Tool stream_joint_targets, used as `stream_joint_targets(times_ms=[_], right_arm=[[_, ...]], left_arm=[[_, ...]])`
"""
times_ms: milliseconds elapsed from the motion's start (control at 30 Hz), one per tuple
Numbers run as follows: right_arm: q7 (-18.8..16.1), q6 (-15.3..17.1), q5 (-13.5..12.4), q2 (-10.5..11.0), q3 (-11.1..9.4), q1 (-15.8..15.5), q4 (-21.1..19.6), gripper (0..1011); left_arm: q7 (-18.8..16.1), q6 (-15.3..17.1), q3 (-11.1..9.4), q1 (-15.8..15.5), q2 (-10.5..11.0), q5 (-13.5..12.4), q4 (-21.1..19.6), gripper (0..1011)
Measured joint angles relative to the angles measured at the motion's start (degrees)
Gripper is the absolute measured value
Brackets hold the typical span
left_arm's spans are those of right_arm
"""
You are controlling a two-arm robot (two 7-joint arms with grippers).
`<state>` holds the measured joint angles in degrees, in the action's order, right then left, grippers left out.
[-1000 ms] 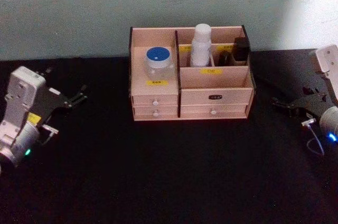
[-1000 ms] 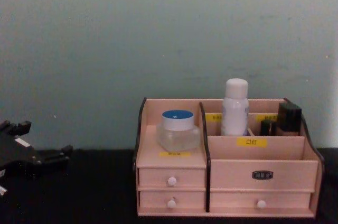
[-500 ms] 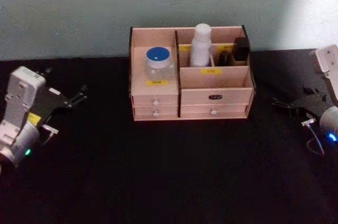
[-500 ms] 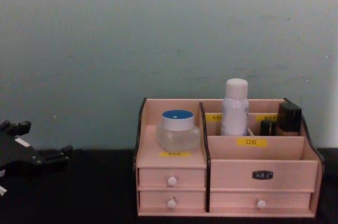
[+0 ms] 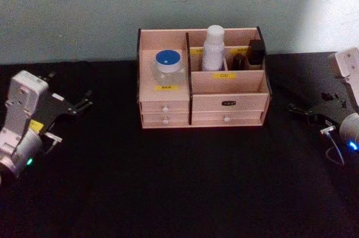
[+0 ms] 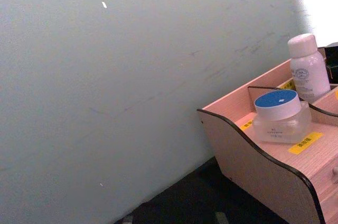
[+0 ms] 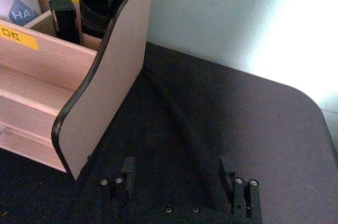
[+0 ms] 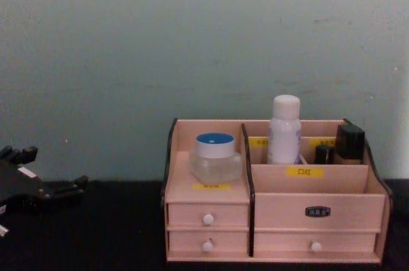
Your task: Pick up the facial cleanser and watermelon frost from the table and place them into the tiered storage box.
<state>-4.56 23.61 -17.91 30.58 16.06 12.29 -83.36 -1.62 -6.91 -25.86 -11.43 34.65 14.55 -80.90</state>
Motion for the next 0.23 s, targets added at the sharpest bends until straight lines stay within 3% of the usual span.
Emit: stream_joint_targets(times_ms=[233], right_arm=[[0.00, 0.00, 0.00, 0.00, 0.00, 0.00, 0.00, 1000]], left_arm=[[0.00, 0.00, 0.00, 0.00, 0.00, 0.00, 0.00, 1001]])
